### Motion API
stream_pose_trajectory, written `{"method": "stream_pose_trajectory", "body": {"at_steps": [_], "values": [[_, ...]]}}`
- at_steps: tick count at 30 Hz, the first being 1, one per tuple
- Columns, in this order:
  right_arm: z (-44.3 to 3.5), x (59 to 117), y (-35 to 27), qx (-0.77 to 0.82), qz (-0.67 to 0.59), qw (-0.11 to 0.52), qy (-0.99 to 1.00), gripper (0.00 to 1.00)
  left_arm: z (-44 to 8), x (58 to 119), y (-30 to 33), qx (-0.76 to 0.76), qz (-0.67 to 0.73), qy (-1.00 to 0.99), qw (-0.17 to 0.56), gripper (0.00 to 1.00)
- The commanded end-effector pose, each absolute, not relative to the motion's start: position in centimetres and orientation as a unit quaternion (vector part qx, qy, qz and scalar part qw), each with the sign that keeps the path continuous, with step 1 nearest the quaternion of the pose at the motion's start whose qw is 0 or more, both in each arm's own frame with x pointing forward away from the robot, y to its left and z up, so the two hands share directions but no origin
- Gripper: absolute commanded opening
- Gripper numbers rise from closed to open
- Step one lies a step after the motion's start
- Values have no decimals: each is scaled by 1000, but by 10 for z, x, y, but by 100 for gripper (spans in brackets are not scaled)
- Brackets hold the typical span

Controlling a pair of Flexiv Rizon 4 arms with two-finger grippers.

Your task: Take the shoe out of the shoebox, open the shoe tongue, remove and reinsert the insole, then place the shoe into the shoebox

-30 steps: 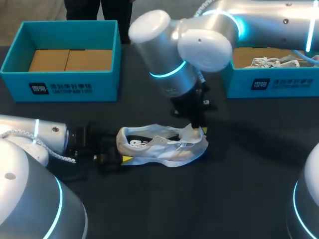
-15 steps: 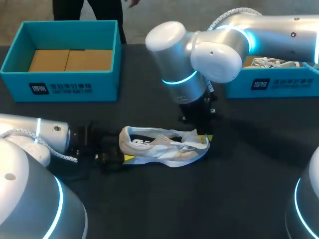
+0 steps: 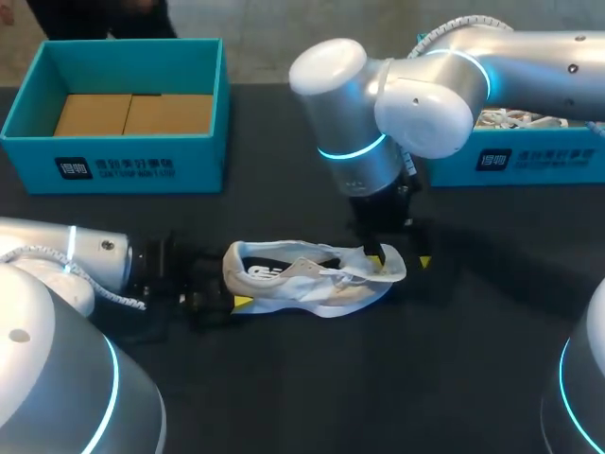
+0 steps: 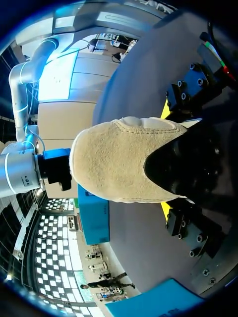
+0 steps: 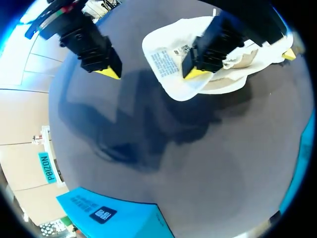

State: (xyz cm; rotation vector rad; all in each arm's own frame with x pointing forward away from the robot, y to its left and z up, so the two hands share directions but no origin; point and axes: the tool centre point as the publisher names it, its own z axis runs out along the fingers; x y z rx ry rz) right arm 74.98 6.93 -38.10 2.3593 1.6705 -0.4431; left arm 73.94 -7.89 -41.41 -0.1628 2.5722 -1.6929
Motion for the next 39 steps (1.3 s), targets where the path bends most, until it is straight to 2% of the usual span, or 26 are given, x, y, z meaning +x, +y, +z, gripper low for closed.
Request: {"method": "stream_pose_trajectory", "body": {"at_steps": [1,19,25,32,39], "values": [[-367,742,81,845,-131,142,499,100,-416,738,-75,-53,-550,833,31,0],[-321,748,102,827,-103,183,522,100,-416,738,-75,-53,-550,833,31,0],[-289,750,106,797,-66,199,566,100,-416,738,-75,-53,-550,833,31,0],[-248,759,122,661,66,193,722,100,-416,738,-75,-53,-550,833,31,0],[-232,768,143,510,155,149,833,100,-416,738,-75,-53,-550,833,31,0]]}}
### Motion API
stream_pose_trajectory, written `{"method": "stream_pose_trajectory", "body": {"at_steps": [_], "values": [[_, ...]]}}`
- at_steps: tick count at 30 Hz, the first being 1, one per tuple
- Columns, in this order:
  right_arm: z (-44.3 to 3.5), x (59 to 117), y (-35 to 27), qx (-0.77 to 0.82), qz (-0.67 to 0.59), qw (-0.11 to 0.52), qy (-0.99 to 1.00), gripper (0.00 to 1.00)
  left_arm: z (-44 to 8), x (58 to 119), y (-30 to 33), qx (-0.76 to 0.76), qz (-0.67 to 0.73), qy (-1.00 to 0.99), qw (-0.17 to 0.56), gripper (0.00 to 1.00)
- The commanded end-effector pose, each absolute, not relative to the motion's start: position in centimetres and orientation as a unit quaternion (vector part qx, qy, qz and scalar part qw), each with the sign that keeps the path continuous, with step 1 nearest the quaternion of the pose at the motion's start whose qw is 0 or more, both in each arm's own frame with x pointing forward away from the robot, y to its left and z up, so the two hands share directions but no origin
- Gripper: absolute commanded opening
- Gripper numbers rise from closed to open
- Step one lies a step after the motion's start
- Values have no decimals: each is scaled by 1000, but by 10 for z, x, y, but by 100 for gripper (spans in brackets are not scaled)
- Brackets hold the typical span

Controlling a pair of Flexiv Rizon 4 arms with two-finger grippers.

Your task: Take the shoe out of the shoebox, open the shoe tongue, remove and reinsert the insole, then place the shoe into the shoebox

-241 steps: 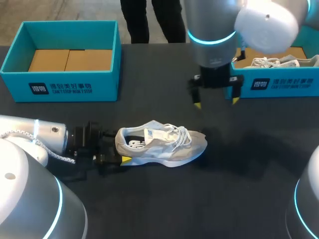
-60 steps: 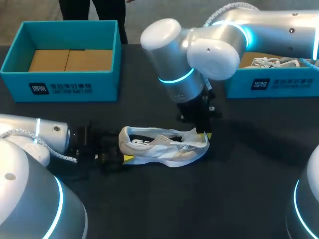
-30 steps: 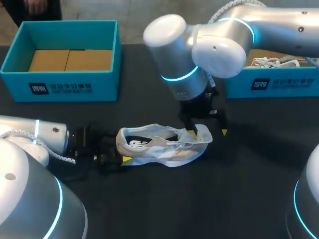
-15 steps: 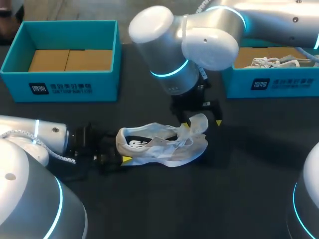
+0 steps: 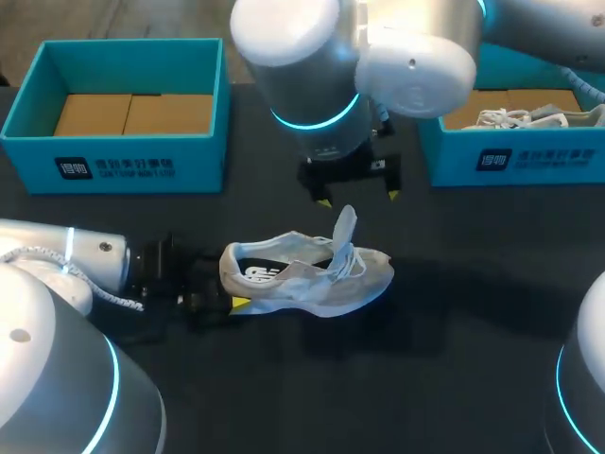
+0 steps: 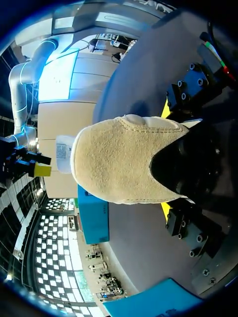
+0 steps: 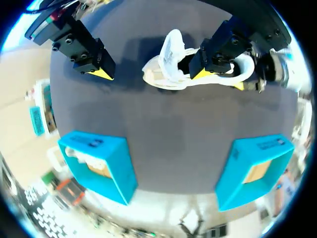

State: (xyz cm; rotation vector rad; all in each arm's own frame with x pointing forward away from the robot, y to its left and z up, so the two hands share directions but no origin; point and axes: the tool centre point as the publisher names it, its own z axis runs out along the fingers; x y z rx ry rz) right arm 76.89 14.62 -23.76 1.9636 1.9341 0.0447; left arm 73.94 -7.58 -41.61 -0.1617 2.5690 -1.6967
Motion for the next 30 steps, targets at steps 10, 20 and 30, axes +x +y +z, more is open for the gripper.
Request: {"method": "stream_pose_trajectory", "body": {"at_steps": [10,20,30], "values": [[-224,779,176,324,159,97,928,100,-416,738,-75,-53,-550,833,31,0],[-225,777,196,205,122,91,967,0,-416,738,-75,-53,-550,833,31,0],[-227,776,199,212,118,96,965,0,-416,738,-75,-53,-550,833,31,0]]}}
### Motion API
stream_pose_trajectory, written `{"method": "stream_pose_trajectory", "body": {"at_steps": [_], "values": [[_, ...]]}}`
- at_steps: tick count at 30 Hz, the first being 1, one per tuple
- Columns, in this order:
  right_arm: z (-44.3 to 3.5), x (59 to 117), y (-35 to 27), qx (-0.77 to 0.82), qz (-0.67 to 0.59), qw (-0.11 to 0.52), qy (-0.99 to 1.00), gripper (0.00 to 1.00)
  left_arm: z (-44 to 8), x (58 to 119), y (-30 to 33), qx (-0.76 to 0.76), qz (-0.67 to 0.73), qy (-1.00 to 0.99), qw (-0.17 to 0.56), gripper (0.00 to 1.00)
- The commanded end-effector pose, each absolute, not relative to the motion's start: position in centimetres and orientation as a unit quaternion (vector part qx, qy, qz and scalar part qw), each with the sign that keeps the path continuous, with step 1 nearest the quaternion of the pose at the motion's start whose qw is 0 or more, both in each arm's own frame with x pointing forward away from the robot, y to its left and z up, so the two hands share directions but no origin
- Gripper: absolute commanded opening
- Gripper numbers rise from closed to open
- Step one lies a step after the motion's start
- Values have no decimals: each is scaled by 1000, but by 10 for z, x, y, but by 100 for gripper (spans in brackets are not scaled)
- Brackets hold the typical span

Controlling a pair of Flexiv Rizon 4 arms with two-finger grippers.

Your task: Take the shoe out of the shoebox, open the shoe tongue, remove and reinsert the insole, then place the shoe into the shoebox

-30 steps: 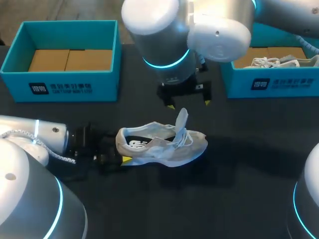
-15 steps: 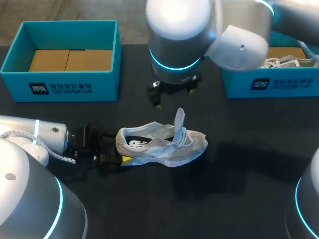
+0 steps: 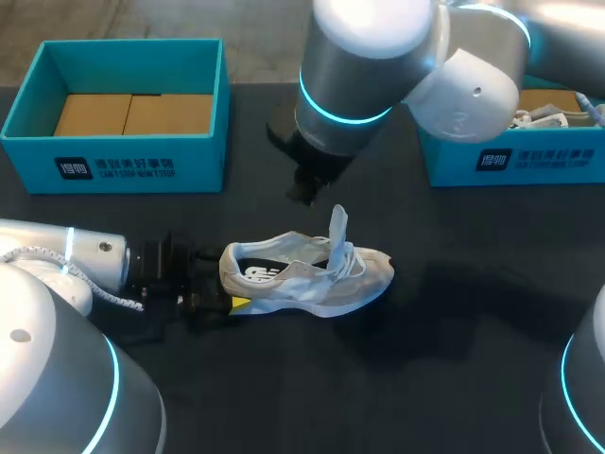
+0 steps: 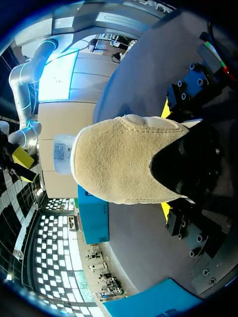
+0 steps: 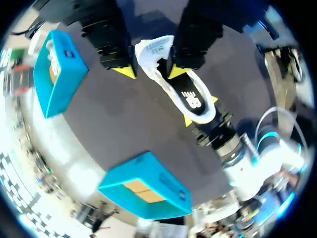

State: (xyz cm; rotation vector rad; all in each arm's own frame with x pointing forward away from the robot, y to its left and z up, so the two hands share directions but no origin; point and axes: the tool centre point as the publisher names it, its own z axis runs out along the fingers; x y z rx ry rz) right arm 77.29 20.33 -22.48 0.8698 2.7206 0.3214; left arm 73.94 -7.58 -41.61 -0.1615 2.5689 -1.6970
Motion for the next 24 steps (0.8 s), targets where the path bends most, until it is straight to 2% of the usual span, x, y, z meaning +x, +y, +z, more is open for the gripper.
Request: {"method": "stream_pose_trajectory", "body": {"at_steps": [1,8,15,24], "values": [[-227,776,199,212,118,96,965,0,-416,738,-75,-53,-550,833,31,0],[-227,776,199,212,118,96,965,0,-416,738,-75,-53,-550,833,31,0],[-257,775,205,155,41,78,984,0,-416,738,-75,-53,-550,833,31,0],[-289,772,225,105,58,73,990,0,-416,738,-75,-53,-550,833,31,0]]}}
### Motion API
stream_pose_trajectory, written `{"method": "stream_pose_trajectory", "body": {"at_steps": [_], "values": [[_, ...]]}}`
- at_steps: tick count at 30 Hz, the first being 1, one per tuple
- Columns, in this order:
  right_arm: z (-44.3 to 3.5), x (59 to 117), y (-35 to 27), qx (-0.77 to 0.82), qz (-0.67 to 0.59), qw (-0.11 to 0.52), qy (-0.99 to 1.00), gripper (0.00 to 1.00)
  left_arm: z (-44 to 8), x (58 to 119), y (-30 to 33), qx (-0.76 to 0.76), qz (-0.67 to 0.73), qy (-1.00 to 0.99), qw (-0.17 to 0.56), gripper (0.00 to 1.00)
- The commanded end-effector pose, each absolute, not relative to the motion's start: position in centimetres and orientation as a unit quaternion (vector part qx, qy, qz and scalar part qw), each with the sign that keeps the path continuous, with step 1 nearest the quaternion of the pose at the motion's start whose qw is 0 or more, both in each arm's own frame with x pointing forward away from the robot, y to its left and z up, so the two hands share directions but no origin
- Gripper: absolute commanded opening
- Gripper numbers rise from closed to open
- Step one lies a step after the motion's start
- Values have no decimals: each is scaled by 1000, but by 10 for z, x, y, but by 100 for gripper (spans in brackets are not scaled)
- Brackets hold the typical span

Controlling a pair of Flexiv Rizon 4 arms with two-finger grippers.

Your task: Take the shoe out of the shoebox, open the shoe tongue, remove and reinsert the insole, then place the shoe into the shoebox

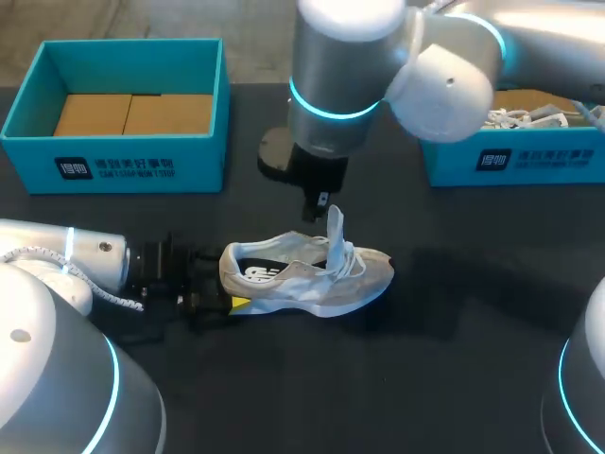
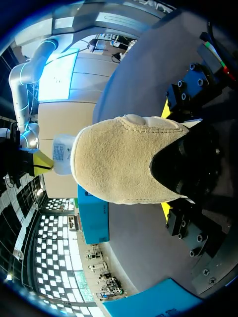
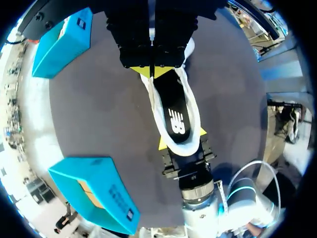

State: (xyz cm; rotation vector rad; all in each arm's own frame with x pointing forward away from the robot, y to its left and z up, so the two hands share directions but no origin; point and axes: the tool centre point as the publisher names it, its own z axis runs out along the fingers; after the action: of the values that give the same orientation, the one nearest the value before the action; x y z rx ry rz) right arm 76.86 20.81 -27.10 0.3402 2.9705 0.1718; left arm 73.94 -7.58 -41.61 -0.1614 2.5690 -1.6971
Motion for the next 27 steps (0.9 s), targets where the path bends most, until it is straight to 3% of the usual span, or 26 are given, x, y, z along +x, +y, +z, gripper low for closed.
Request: {"method": "stream_pose_trajectory", "body": {"at_steps": [1,27], "values": [[-291,772,228,98,56,72,991,0,-416,738,-75,-53,-550,833,31,0],[-360,752,253,17,29,17,999,0,-416,738,-75,-53,-550,833,31,0]]}}
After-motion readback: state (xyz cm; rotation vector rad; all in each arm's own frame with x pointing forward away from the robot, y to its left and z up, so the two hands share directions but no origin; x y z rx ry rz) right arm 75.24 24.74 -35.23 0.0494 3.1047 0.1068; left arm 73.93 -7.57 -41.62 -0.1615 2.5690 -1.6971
